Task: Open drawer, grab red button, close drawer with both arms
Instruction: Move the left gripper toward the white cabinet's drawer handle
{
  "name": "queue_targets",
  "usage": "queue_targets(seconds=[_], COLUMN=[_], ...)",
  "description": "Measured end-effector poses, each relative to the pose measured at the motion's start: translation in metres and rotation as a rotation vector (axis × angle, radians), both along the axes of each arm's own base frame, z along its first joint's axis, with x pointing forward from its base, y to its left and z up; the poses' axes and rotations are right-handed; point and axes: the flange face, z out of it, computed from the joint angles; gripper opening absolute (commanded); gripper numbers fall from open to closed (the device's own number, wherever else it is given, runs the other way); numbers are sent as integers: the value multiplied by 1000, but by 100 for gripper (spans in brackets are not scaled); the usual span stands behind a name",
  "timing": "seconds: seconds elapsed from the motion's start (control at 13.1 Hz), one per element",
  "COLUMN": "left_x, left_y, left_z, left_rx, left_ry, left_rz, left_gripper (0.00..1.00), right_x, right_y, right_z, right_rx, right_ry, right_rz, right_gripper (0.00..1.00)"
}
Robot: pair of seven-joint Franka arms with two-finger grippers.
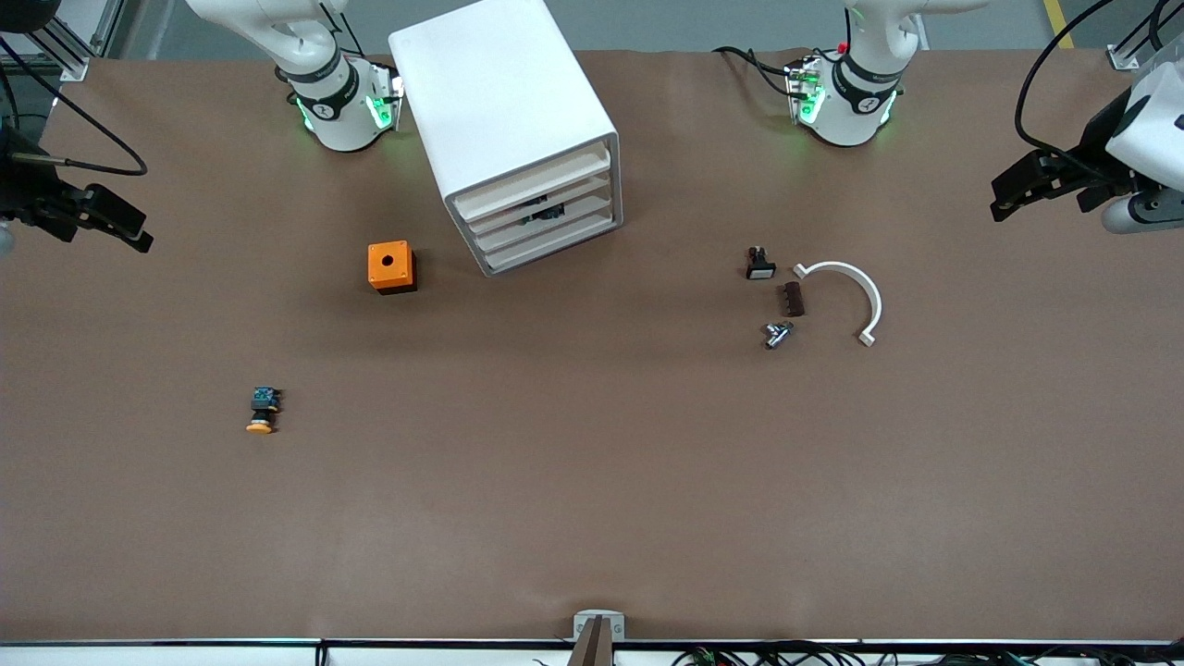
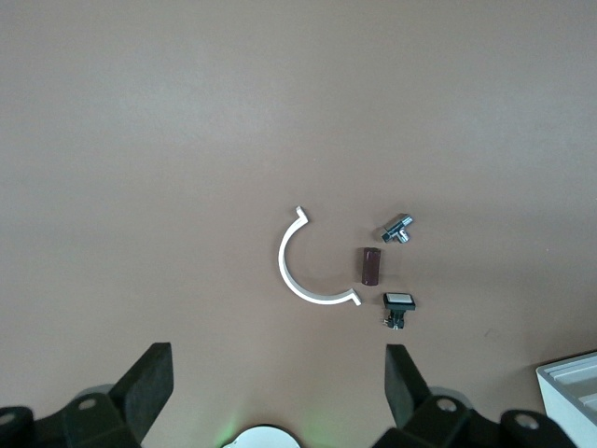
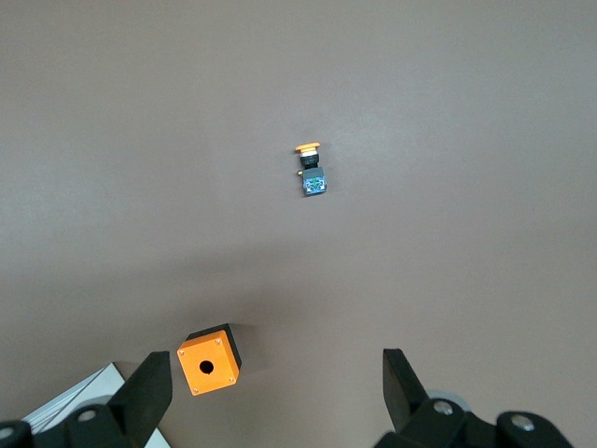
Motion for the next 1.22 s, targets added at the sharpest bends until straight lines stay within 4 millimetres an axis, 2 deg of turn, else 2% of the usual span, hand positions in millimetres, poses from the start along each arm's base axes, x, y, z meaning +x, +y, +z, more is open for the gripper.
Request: queue_targets(seconds=[0.38, 0.61, 0.91, 0.99, 1.22], left_x=[0, 10, 40, 46, 59], left_y=[-1, -4, -17, -28, -80], left_z=[-1, -19, -86, -106, -165], left_rx=[0, 1, 14, 24, 62], left_ry=[2, 39, 157, 189, 274], left_rz=[-1, -5, 65, 106, 280], left_gripper=[100, 100, 100, 100, 100], right_x=[0, -1, -1, -1, -1], right_y=[-1, -1, -1, -1, -1], right_z=[0, -1, -1, -1, -2], right_rx=[0, 0, 0, 0, 0], right_ry=[3, 6, 8, 9, 8], right_rz=[-1, -1, -2, -2, -2], right_gripper=[100, 100, 100, 100, 100])
